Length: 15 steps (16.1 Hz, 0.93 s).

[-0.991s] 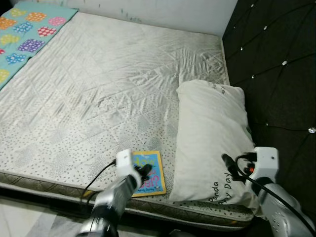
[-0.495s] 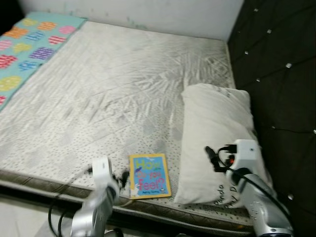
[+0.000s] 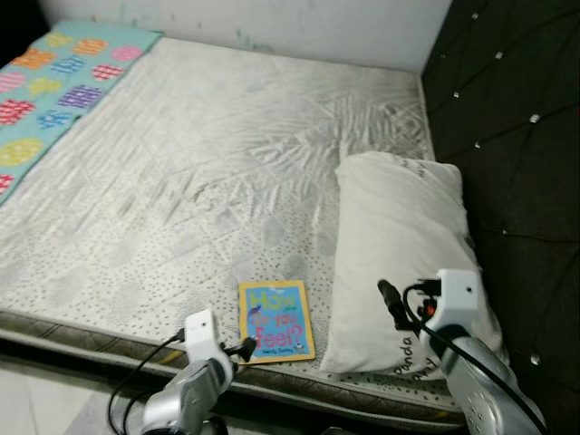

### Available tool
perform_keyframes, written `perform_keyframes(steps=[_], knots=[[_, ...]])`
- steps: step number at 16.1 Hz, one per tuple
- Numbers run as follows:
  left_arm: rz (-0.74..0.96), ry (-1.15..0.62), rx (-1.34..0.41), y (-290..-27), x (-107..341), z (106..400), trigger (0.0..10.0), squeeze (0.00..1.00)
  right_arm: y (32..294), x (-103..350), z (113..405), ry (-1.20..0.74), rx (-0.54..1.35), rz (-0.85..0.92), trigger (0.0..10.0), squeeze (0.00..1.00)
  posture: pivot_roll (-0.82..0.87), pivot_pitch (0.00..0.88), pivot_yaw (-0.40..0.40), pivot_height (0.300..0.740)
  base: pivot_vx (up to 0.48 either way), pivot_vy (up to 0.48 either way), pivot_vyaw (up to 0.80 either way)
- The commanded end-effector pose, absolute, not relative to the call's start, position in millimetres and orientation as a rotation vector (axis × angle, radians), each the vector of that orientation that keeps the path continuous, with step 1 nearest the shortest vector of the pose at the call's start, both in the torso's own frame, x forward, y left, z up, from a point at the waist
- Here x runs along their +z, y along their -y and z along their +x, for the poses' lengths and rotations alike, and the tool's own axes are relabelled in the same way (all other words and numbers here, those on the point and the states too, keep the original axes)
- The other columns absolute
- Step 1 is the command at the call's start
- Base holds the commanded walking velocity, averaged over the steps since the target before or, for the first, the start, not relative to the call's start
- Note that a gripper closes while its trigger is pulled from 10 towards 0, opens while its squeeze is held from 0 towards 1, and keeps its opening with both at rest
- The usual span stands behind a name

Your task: Clean up the room

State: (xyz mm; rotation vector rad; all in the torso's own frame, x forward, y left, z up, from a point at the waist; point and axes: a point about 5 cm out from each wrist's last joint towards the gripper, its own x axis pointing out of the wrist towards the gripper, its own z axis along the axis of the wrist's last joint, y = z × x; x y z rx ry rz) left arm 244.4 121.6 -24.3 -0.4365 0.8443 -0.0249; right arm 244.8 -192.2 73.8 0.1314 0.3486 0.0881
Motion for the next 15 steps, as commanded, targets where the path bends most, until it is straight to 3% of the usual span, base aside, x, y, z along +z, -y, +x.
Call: perform_keyframes(steps=[1,2,3,10,15], knots=[[-0.506,-0.912,-0.022,-100,-38,230,10.0,0.29,196,79,237,-0.357,0.086,0.126,10.0,0.0,-0.24,0.237,-0.06,0.74,0.0,0.0,0.0],[-0.51,-0.915,-0.023,-99,-40,228,10.0,0.11,196,80,233,-0.363,0.085,0.125,10.0,0.0,-0.25,0.253,-0.06,0.74,0.0,0.0,0.0],[-0.517,-0.934,-0.019,-99,-45,223,10.0,0.0,197,82,227,-0.369,0.081,0.129,10.0,0.0,-0.25,0.271,-0.059,0.74,0.0,0.0,0.0],[-0.568,-1.026,0.075,-102,-71,197,10.0,0.0,196,96,187,-0.427,0.076,0.159,10.0,0.0,-0.29,0.387,-0.073,0.74,0.0,0.0,0.0],[-0.587,-0.979,0.118,-110,-70,201,10.0,0.0,194,101,181,-0.422,0.091,0.18,10.0,0.0,-0.28,0.381,-0.069,0.74,0.0,0.0,0.0]])
